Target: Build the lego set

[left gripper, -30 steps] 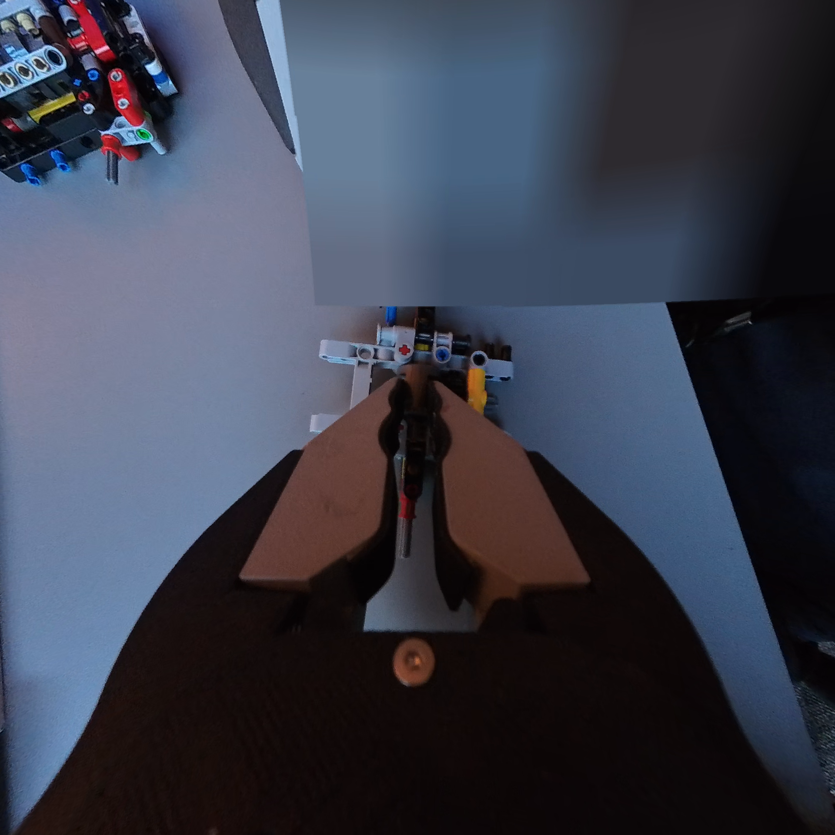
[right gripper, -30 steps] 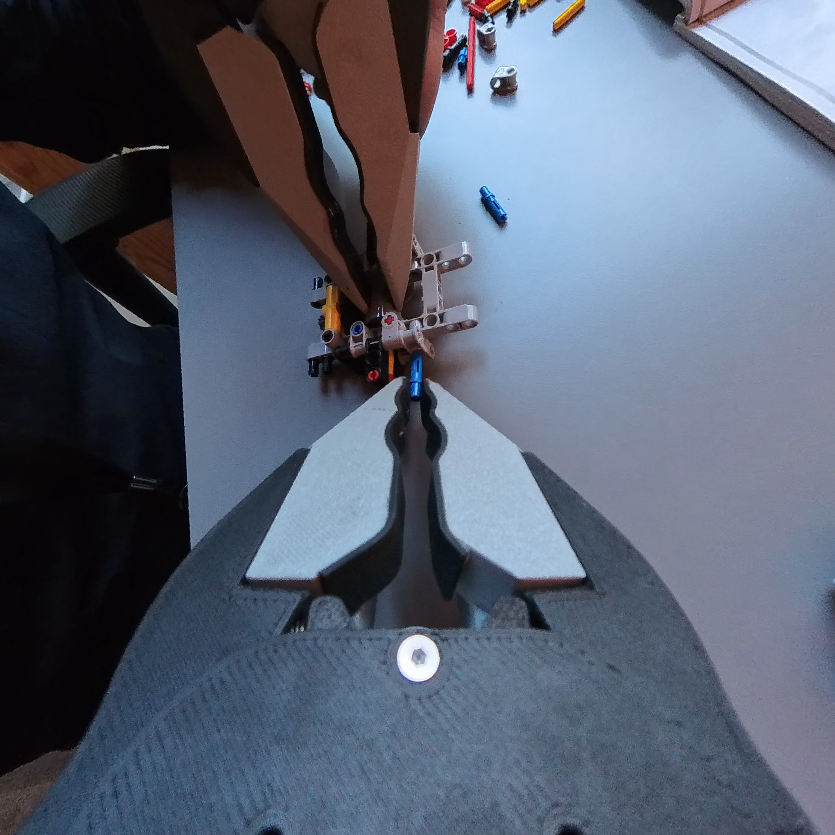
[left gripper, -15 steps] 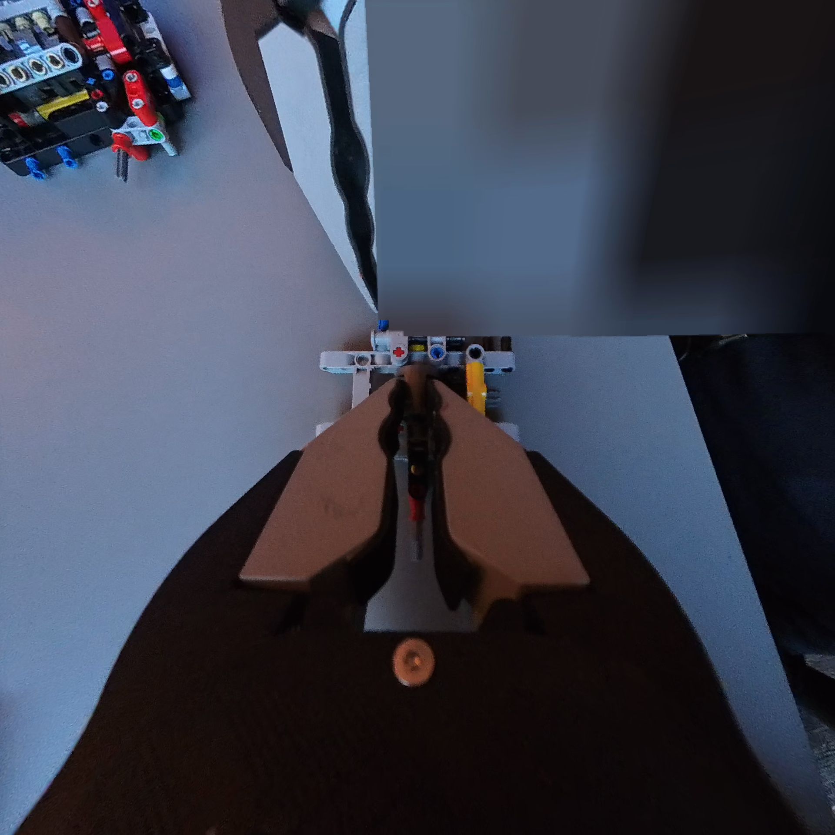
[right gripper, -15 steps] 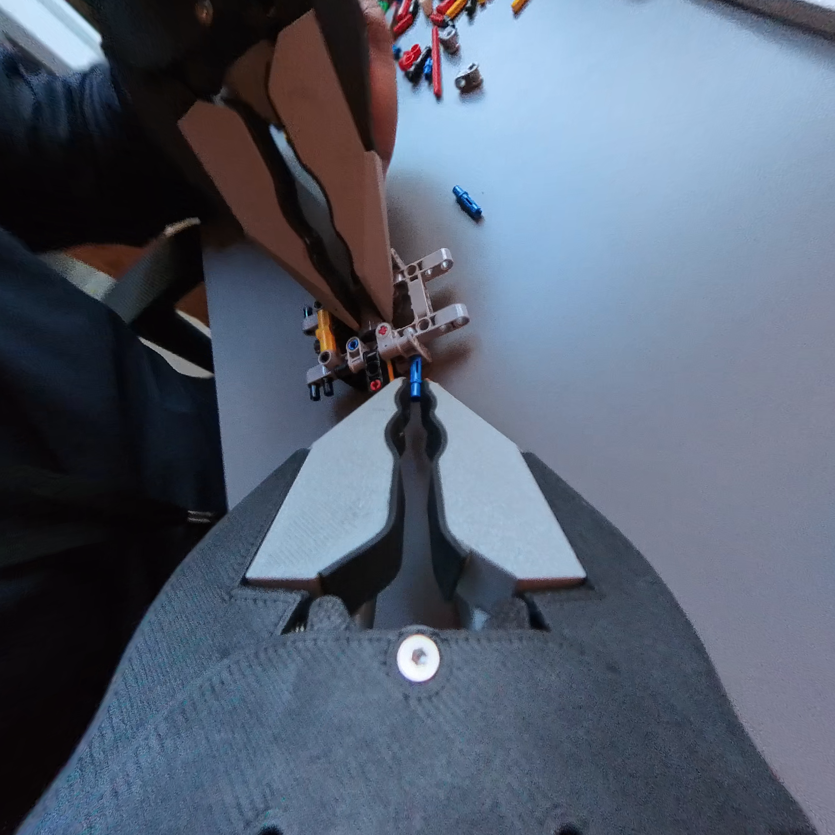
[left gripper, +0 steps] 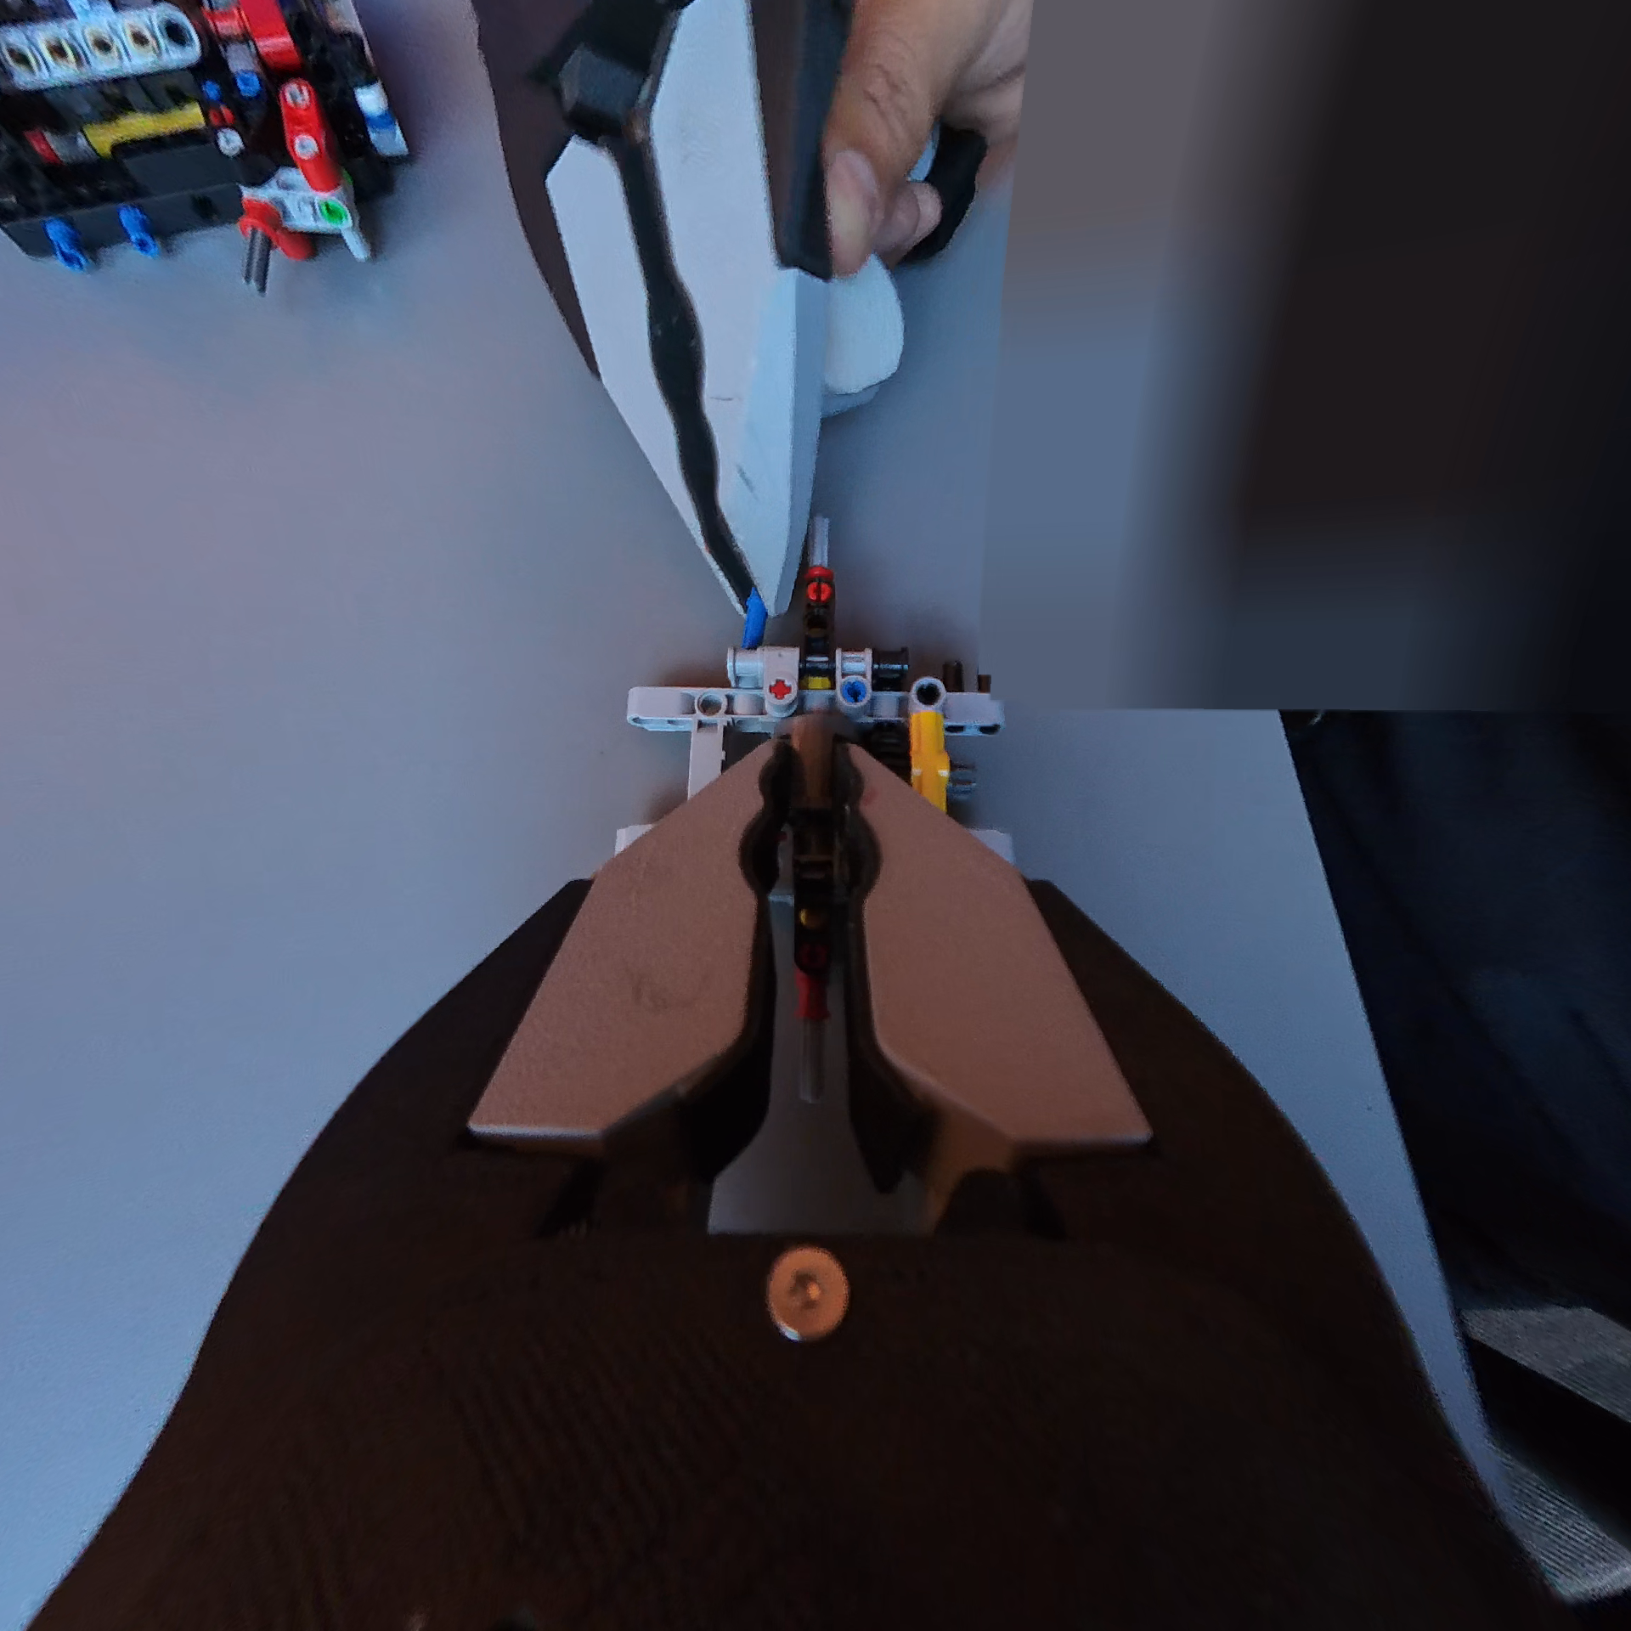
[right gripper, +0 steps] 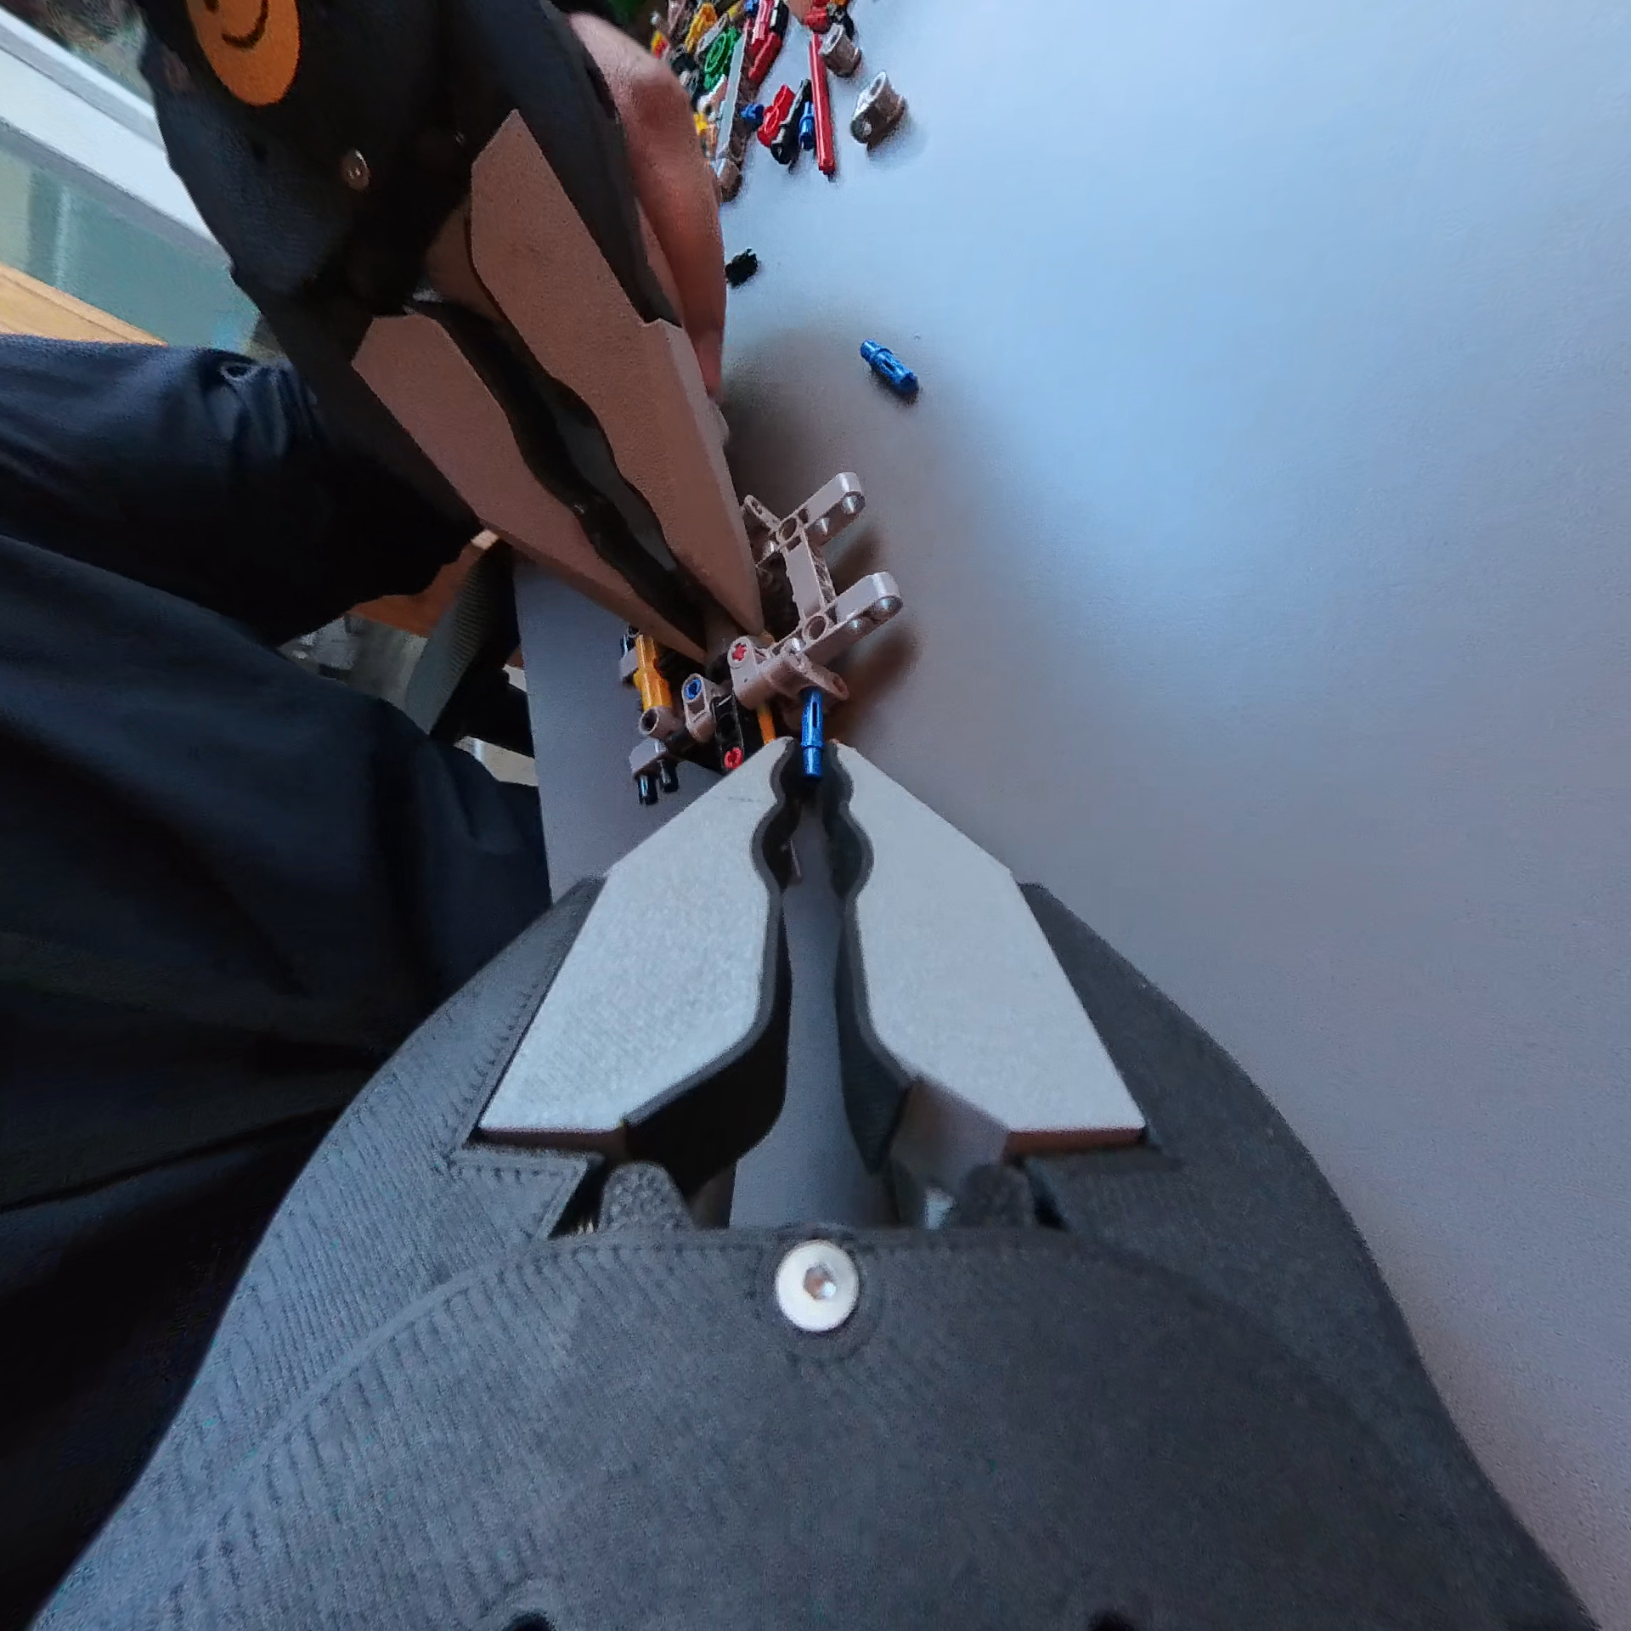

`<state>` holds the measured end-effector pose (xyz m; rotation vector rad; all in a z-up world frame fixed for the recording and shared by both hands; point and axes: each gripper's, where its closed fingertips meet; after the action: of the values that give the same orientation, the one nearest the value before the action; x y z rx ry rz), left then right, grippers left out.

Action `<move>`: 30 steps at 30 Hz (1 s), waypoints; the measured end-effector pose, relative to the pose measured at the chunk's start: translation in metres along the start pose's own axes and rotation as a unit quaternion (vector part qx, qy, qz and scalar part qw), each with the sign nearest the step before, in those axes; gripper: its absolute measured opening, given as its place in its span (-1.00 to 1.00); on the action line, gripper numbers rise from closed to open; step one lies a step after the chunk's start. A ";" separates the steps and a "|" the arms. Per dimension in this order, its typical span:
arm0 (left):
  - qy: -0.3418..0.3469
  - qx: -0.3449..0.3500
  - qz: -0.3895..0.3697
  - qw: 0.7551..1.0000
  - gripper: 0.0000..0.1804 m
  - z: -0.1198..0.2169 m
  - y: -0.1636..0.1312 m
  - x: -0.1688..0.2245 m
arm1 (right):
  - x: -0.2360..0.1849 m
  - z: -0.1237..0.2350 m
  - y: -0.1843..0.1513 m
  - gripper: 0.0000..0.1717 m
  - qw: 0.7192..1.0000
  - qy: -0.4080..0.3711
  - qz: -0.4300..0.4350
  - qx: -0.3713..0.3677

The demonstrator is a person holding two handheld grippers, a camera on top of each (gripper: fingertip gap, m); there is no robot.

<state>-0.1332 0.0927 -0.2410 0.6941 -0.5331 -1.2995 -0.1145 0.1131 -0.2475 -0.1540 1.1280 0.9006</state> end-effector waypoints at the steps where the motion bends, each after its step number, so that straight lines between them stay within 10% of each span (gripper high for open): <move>1: -0.009 -0.003 0.005 1.000 -0.92 0.001 0.000 0.001 | 0.001 0.000 0.000 -0.99 1.000 -0.008 0.005 0.002; 30: -0.103 -0.152 -0.080 0.980 -0.83 -0.012 0.007 -0.009 | -0.001 0.003 0.002 -0.99 1.000 0.001 0.015 0.019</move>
<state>-0.1217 0.1043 -0.2446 0.3555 -0.4382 -1.5740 -0.1140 0.1149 -0.2445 -0.1070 1.1514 0.9052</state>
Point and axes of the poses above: each gripper's, where its closed fingertips meet, z back along the fingers, y out of its top, x = y × z across the jaws, and after that the axes turned 15 degrees about -z, right-handed
